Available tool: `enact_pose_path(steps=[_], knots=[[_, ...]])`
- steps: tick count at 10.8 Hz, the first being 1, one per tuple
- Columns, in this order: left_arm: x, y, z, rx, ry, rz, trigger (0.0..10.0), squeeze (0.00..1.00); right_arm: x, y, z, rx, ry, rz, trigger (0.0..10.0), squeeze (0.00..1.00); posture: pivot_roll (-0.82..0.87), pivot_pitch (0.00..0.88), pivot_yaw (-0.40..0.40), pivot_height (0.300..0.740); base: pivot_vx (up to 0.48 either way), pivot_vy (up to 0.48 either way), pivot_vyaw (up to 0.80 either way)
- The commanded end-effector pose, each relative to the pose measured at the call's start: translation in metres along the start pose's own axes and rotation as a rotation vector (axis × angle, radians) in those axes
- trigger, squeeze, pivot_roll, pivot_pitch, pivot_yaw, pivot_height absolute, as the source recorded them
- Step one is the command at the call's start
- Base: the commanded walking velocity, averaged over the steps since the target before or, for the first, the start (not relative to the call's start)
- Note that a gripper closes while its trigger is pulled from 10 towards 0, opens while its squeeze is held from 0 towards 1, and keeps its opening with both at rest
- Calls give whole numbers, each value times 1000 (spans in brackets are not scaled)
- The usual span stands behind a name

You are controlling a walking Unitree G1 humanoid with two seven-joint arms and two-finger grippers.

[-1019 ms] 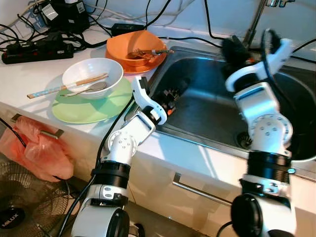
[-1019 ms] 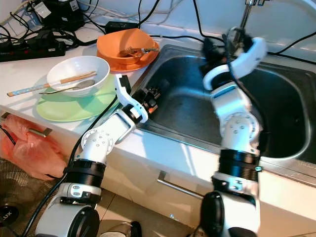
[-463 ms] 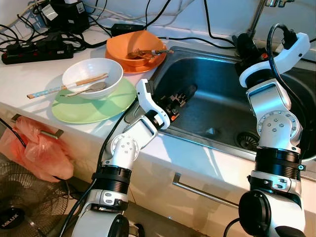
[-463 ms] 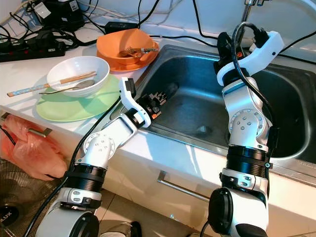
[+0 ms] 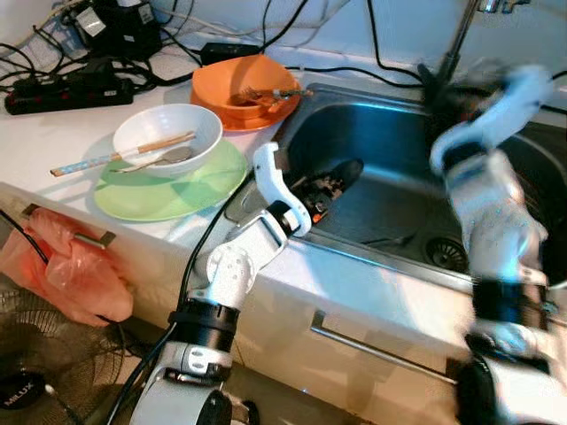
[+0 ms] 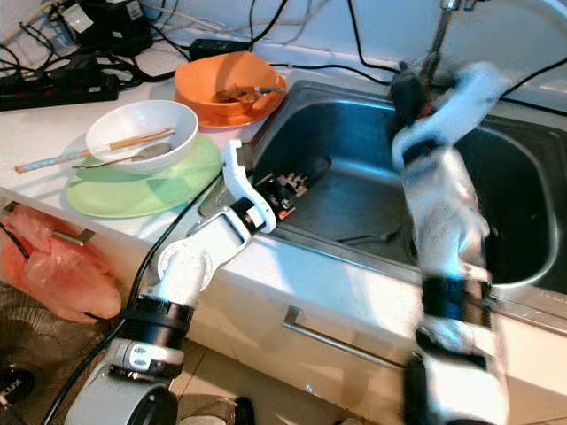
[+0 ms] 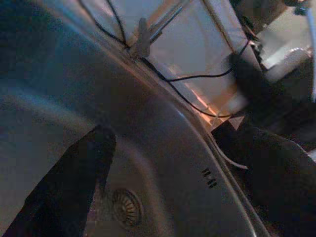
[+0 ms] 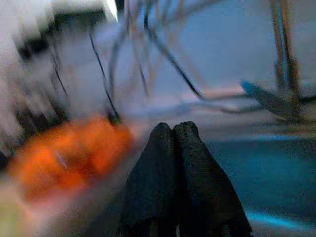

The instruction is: Kitchen organization

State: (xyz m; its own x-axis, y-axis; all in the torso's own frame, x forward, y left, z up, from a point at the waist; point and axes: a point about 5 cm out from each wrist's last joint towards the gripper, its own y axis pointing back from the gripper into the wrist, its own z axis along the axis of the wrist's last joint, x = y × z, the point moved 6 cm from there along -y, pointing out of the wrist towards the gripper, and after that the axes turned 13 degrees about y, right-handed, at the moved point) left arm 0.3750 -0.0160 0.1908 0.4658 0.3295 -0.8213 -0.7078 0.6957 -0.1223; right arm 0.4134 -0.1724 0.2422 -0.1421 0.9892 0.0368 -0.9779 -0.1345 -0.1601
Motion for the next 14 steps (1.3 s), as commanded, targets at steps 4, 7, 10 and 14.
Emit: enact_pose_path(steps=[4,7,10,14], knots=[[-10,0,-1,5,-162,-22,10000,1000,4,15,-28,70,318,98,10000,1000,-26,83,60,740,0,0,0],[-15,5,19,-43,-532,38,10000,0,7,20,-36,64,411,130,10000,1000,-13,74,62,740,0,0,0],[-26,32,75,-298,-903,180,10000,0,22,25,-39,51,420,213,10000,1000,9,66,58,740,0,0,0],[-43,87,137,-668,-1218,382,10000,0,46,33,-39,31,408,371,10000,1000,30,53,53,740,0,0,0]])
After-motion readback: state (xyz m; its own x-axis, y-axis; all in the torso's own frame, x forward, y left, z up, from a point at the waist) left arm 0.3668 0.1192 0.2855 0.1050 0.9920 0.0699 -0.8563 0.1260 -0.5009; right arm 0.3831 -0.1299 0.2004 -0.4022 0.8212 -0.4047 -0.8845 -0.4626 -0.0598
